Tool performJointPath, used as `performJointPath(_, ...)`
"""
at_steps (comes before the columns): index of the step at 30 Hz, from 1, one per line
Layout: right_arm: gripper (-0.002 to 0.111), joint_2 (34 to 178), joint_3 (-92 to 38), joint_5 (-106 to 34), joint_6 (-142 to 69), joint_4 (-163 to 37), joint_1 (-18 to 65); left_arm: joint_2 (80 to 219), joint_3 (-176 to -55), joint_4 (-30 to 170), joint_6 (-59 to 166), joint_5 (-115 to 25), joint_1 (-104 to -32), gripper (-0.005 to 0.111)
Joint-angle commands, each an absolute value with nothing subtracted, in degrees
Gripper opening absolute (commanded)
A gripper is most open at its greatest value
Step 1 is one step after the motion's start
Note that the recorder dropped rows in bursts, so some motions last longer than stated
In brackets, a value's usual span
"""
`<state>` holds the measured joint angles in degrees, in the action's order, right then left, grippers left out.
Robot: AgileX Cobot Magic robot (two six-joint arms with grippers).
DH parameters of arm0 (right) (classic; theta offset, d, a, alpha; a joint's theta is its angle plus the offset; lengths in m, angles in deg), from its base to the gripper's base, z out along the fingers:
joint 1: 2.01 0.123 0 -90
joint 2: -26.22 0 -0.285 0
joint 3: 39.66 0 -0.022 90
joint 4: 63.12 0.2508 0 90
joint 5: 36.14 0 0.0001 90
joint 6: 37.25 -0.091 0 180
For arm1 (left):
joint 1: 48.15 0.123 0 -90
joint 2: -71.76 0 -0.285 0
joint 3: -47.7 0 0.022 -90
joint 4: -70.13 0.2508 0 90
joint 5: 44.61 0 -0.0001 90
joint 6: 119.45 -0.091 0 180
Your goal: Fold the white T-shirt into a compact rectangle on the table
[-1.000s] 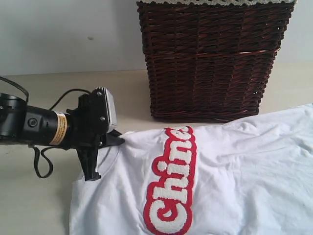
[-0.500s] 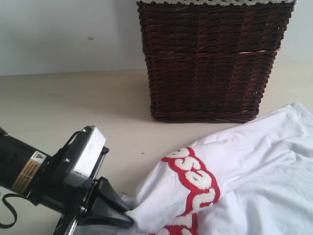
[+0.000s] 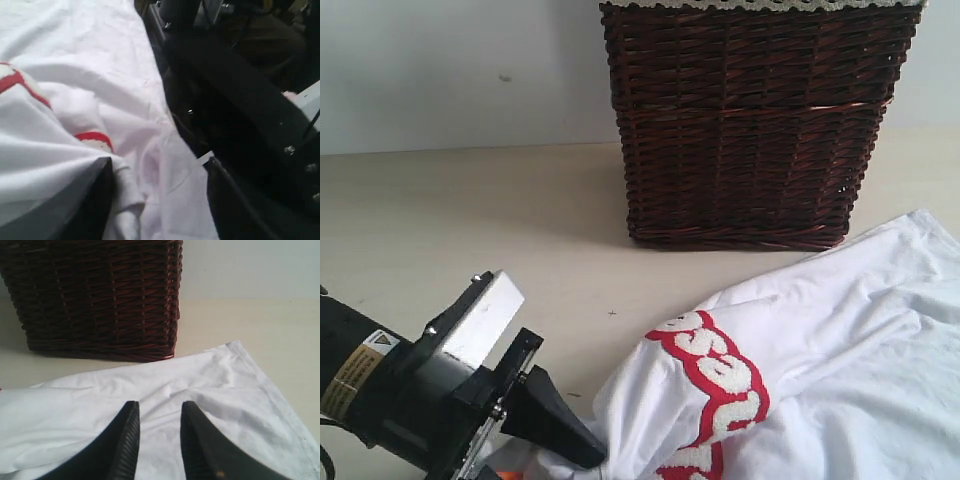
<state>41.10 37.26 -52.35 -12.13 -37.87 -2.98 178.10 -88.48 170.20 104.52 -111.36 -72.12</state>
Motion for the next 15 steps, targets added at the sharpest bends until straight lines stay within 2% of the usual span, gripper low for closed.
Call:
performJointPath(1, 0.03, 40.7, 37.6, -52.1, -12.0, -37.7, -3.0, 177.6, -88.2, 170.1, 112.5, -114.6, -72.3, 0.054)
performJointPath(10, 0.03, 40.7, 37.6, -52.1, -12.0, -37.7, -3.0, 174.8, -92.5, 163.6, 115.7, -114.1, -70.7, 0.052)
performJointPath(15, 0.03, 40.7, 37.6, -52.1, -12.0, -37.7, -3.0, 172.9, -98.6, 162.0, 115.8, -95.9, -69.3, 0.052)
